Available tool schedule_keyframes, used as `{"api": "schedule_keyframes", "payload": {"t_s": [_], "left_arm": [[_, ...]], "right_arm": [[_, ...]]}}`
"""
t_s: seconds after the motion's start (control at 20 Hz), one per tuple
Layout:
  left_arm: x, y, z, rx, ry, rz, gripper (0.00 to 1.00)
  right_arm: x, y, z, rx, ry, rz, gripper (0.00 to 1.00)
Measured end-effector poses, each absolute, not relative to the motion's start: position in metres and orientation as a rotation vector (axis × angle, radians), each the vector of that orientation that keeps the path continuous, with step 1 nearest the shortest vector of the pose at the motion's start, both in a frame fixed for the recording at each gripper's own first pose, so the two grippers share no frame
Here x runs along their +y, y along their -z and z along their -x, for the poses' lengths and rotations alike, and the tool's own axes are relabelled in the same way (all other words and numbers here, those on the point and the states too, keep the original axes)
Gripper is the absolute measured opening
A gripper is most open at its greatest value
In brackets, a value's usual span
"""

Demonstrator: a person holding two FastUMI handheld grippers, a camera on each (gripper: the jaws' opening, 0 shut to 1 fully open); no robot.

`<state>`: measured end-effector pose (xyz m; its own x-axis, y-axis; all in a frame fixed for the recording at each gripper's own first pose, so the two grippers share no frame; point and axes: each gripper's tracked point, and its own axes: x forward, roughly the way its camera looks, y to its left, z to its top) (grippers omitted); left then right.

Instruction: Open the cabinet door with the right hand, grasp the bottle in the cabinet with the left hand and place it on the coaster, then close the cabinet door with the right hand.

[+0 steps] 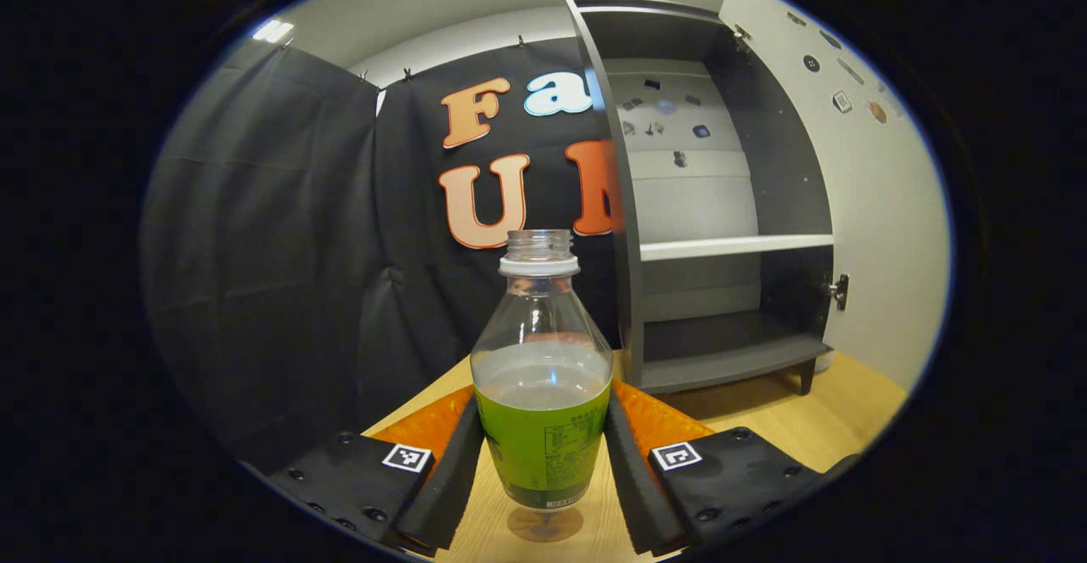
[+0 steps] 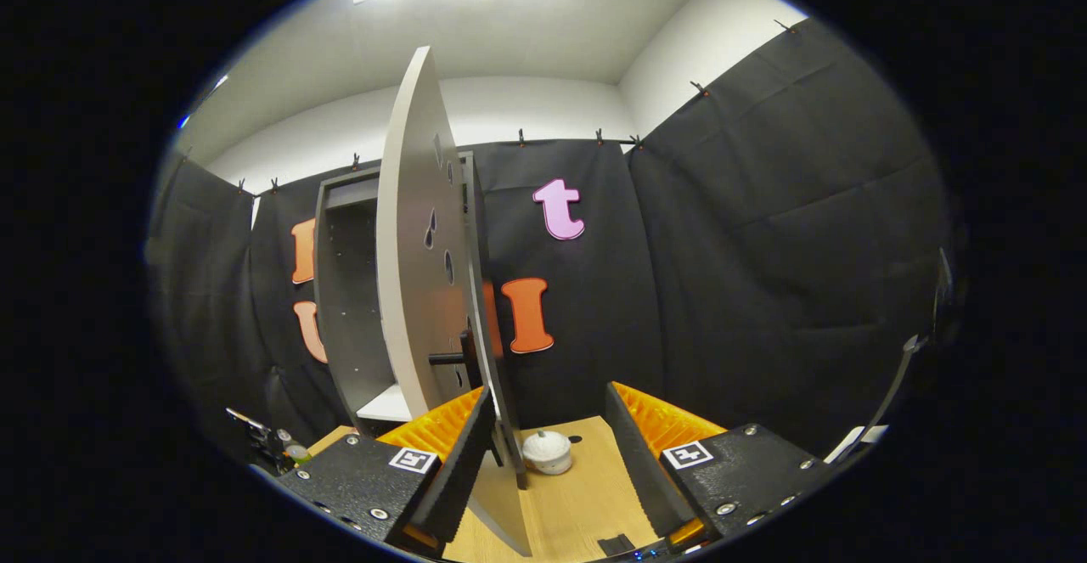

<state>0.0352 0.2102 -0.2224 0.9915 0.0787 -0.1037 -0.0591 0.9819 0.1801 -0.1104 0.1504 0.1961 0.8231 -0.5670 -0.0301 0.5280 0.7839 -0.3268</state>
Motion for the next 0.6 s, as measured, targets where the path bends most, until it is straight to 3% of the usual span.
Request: {"api": "schedule_keyframes", "payload": {"t_s": [0.6], "left_arm": [[0.224, 0.332, -0.054, 0.241, 0.027, -0.215, 0.8]], "right_arm": [[0.148, -0.21, 0.107, 0.155, 0.74, 0.398, 0.82]]}}
